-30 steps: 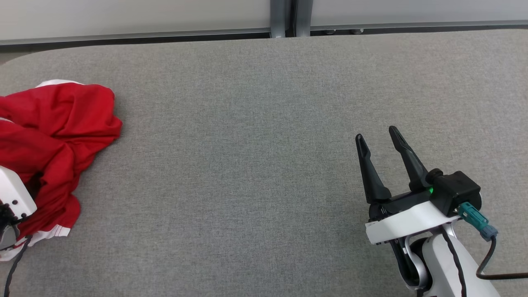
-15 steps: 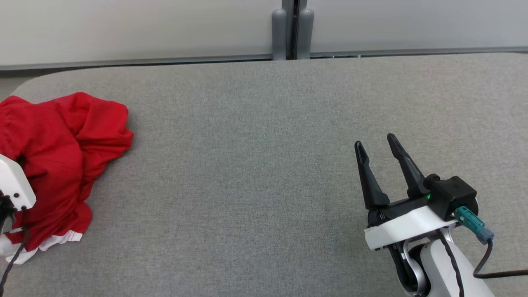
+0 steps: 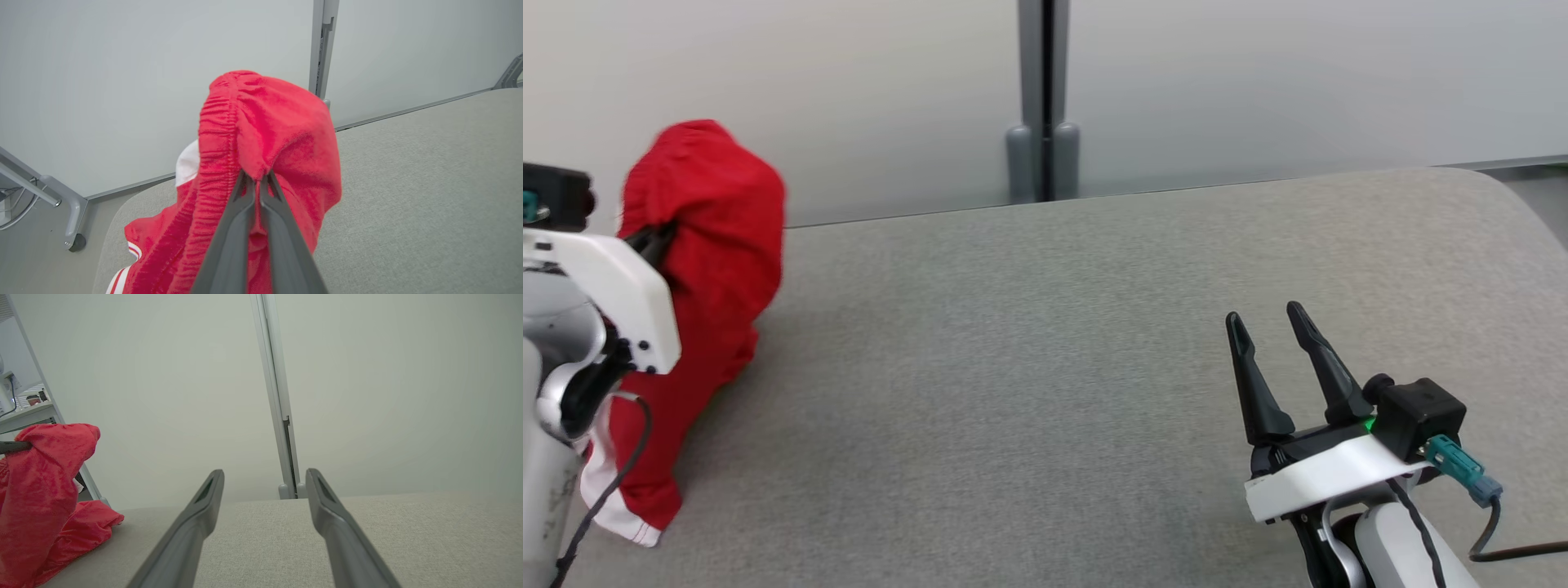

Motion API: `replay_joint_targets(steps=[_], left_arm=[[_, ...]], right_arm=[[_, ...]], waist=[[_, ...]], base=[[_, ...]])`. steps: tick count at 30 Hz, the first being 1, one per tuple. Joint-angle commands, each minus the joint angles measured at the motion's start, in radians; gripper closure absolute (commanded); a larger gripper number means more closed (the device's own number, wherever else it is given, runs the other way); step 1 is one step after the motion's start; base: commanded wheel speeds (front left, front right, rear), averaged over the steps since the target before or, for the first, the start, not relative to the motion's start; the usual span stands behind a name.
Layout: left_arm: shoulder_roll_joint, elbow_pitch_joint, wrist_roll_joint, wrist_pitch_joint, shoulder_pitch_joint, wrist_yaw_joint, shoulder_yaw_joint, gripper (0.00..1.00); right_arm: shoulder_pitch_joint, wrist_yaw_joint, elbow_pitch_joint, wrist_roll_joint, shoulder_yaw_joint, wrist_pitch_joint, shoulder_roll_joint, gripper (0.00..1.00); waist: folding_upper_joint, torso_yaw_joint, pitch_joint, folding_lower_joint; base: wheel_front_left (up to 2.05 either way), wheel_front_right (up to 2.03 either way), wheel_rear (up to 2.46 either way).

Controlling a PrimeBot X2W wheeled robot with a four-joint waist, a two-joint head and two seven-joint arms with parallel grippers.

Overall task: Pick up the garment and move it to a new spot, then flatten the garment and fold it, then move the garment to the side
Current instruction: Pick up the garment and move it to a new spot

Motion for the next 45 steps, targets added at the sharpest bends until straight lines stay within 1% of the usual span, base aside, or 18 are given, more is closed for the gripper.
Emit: replay_joint_targets(steps=[1, 2, 3, 8, 10, 13, 16, 20, 23, 26, 29, 30, 31, 32, 35, 38, 41, 45], left_arm=[[0.002, -0.017, -0.002, 0.003, 0.007, 0.0, 0.001, 1.0], [-0.006, -0.08, 0.002, 0.017, 0.015, 0.001, -0.017, 1.0], [-0.006, -0.08, 0.002, 0.017, 0.015, 0.001, -0.017, 1.0], [-0.06, -0.218, -0.035, 0.035, 0.001, 0.013, -0.03, 1.0], [-0.077, -0.265, -0.032, 0.028, -0.008, 0.019, -0.037, 1.0], [-0.132, -0.319, -0.064, 0.004, 0.0, 0.036, -0.032, 1.0], [-0.149, -0.342, -0.045, -0.041, 0.044, 0.059, -0.036, 1.0], [-0.191, -0.312, -0.05, -0.125, 0.144, 0.082, -0.038, 1.0], [-0.212, -0.245, -0.038, -0.199, 0.236, 0.096, -0.047, 1.0], [-0.244, -0.157, -0.033, -0.271, 0.313, 0.097, -0.063, 1.0], [-0.267, -0.06, -0.025, -0.343, 0.354, 0.086, -0.076, 1.0], [-0.278, -0.027, -0.024, -0.368, 0.362, 0.082, -0.079, 0.91], [-0.289, 0.002, -0.024, -0.393, 0.366, 0.08, -0.08, 0.11], [-0.297, 0.028, -0.023, -0.414, 0.367, 0.076, -0.082, 0.0], [-0.312, 0.078, -0.024, -0.472, 0.352, 0.067, -0.082, 0.0], [-0.313, 0.09, -0.011, -0.508, 0.332, 0.062, -0.088, 0.0], [-0.298, 0.075, 0.005, -0.537, 0.32, 0.072, -0.082, 0.0], [-0.273, 0.01, 0.025, -0.568, 0.329, 0.1, -0.07, 0.0]], right_arm=[[0.0, 0.002, -0.003, 0.008, 0.0, -0.005, -0.006, 0.0], [-0.008, 0.002, -0.007, 0.011, -0.005, -0.005, -0.005, 0.0], [-0.008, 0.002, -0.007, 0.011, -0.005, -0.005, -0.005, 0.0], [-0.018, 0.002, -0.014, 0.009, -0.029, -0.005, -0.005, 0.0], [-0.02, 0.002, -0.018, 0.004, -0.04, -0.005, -0.005, 0.0], [-0.021, 0.002, -0.024, -0.008, -0.064, -0.005, -0.006, 0.0], [-0.017, 0.002, -0.026, -0.018, -0.081, -0.005, -0.005, 0.0], [-0.003, 0.002, -0.026, -0.039, -0.094, -0.005, -0.006, 0.0], [-0.006, 0.002, -0.029, -0.05, -0.098, -0.005, -0.005, 0.0], [-0.001, 0.002, -0.027, -0.057, -0.106, -0.005, -0.005, 0.0], [0.002, 0.002, -0.023, -0.061, -0.1, -0.005, -0.005, 0.0], [0.002, 0.002, -0.02, -0.061, -0.098, -0.005, -0.005, 0.0], [0.003, 0.002, -0.016, -0.061, -0.096, -0.005, -0.005, 0.0], [0.005, 0.002, -0.013, -0.062, -0.095, -0.005, -0.006, 0.0], [0.008, 0.002, -0.005, -0.07, -0.09, -0.005, -0.006, 0.0], [0.015, 0.002, 0.003, -0.068, -0.084, -0.005, -0.006, 0.0], [0.019, 0.002, 0.006, -0.067, -0.078, -0.005, -0.008, 0.0], [0.03, 0.002, 0.009, -0.062, -0.079, -0.005, -0.01, 0.0]], waist=[[0.0, -0.034, -0.014, 0.0], [0.0, -0.06, -0.015, 0.0], [0.0, -0.06, -0.015, 0.0], [0.0, -0.117, -0.009, 0.0], [0.0, -0.136, -0.005, 0.0], [0.0, -0.155, 0.006, 0.0], [0.0, -0.164, 0.017, 0.0], [0.0, -0.164, 0.034, 0.0], [0.0, -0.157, 0.053, 0.0], [0.0, -0.142, 0.063, 0.0], [0.0, -0.121, 0.066, 0.0], [0.0, -0.113, 0.064, 0.0], [0.0, -0.105, 0.059, 0.0], [0.0, -0.097, 0.054, 0.0], [0.0, -0.074, 0.037, 0.0], [0.0, -0.05, 0.015, 0.0], [0.0, -0.028, 0.001, 0.0], [0.0, -0.004, -0.016, 0.0]], base=[[0.0, 0.0, 0.0], [0.0, 0.0, 0.0], [0.0, 0.0, 0.0], [0.0, 0.0, 0.0], [0.0, 0.0, 0.0], [0.0, 0.0, 0.0], [0.0, 0.0, 0.0], [0.0, 0.0, 0.0], [0.0, 0.0, 0.0], [0.0, 0.0, 0.0], [0.0, 0.0, 0.0], [0.0, 0.0, 0.0], [0.0, 0.0, 0.0], [0.0, 0.0, 0.0], [0.0, 0.0, 0.0], [0.0, 0.0, 0.0], [0.0, 0.0, 0.0], [0.0, 0.0, 0.0]])
